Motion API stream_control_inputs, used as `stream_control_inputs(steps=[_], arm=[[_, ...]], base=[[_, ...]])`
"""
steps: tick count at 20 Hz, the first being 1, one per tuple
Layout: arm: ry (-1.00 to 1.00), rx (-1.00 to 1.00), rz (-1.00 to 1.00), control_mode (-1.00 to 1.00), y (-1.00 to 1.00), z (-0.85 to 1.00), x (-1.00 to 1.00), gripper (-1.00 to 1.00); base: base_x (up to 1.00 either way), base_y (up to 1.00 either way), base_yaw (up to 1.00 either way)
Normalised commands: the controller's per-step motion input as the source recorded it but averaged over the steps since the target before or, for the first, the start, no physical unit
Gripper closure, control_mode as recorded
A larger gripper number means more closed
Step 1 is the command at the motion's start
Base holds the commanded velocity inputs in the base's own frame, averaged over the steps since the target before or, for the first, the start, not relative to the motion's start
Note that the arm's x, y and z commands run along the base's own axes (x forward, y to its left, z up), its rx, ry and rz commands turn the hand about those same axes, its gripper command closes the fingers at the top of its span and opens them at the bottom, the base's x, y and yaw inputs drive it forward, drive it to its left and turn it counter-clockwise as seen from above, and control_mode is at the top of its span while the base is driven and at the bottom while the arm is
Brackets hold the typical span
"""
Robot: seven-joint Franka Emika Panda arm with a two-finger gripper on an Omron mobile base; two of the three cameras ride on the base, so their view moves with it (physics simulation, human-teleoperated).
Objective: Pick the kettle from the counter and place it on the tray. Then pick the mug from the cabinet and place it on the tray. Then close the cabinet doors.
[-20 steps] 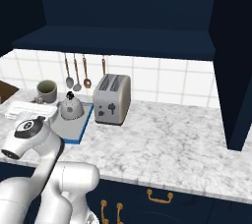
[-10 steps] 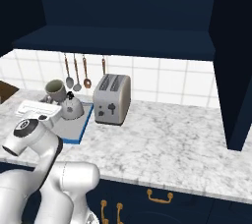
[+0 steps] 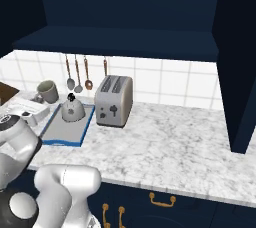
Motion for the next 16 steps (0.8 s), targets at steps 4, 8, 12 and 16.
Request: stream_control_inputs(steps=[4, 8, 12, 16], arm=[[0.03, 0.0, -0.39, -1.0, 0.55, -0.11, 0.0, 1.0], [0.01, 0.02, -0.23, -1.0, 0.16, -0.25, 0.0, 1.0], [0.09, 0.06, 0.0, -1.0, -0.02, -0.37, 0.0, 1.0], [0.11, 0.17, 0.0, -1.0, -0.13, -0.53, 0.0, 1.0]], base=[[0.0, 0.0, 0.0], [0.0, 0.0, 0.0], [0.0, 0.0, 0.0], [0.0, 0.0, 0.0]])
